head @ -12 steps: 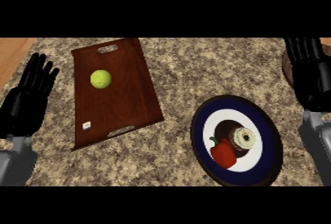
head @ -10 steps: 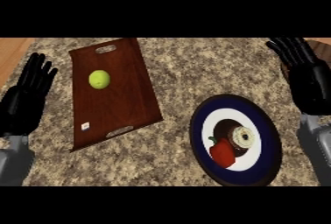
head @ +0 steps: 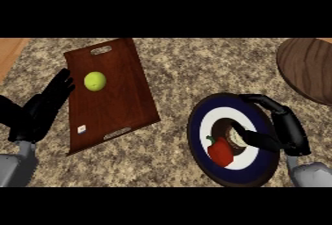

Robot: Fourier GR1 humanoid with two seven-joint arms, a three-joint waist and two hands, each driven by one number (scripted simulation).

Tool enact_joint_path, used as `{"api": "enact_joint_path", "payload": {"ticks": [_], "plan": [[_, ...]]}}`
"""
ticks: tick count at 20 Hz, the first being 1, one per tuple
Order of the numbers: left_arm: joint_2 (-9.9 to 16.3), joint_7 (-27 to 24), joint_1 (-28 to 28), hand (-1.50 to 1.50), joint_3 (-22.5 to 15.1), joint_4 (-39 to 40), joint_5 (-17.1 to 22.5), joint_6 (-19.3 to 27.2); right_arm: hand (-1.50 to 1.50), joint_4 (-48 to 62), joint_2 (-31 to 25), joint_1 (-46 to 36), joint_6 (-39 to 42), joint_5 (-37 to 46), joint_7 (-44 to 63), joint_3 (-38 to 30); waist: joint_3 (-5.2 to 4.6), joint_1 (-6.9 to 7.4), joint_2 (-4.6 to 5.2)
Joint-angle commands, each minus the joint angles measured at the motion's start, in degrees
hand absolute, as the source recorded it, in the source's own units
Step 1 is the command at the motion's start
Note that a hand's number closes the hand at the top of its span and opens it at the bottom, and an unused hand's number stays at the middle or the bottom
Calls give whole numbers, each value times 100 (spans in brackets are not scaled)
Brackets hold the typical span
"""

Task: Pick the cupcake from the plate and place it in the bowl

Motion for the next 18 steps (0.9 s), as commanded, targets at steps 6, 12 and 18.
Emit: {"api": "enact_joint_path", "payload": {"ticks": [6, 12, 18], "plan": [[125, 463, -33, 0, 163, -83, -38, -323, -150, -1952, -33, 1340, -798, 1335, -12, 548, 5, 5, -21], [-42, 430, -126, 0, 21, 35, -210, -188, -150, -2904, -1169, 1148, -389, 2453, 2368, 547, -14, -46, -26], [5, 392, -128, 0, 112, 34, -140, -381, -150, -3563, -1794, 154, 1210, 2290, 4625, 633, -14, 117, -5]]}}
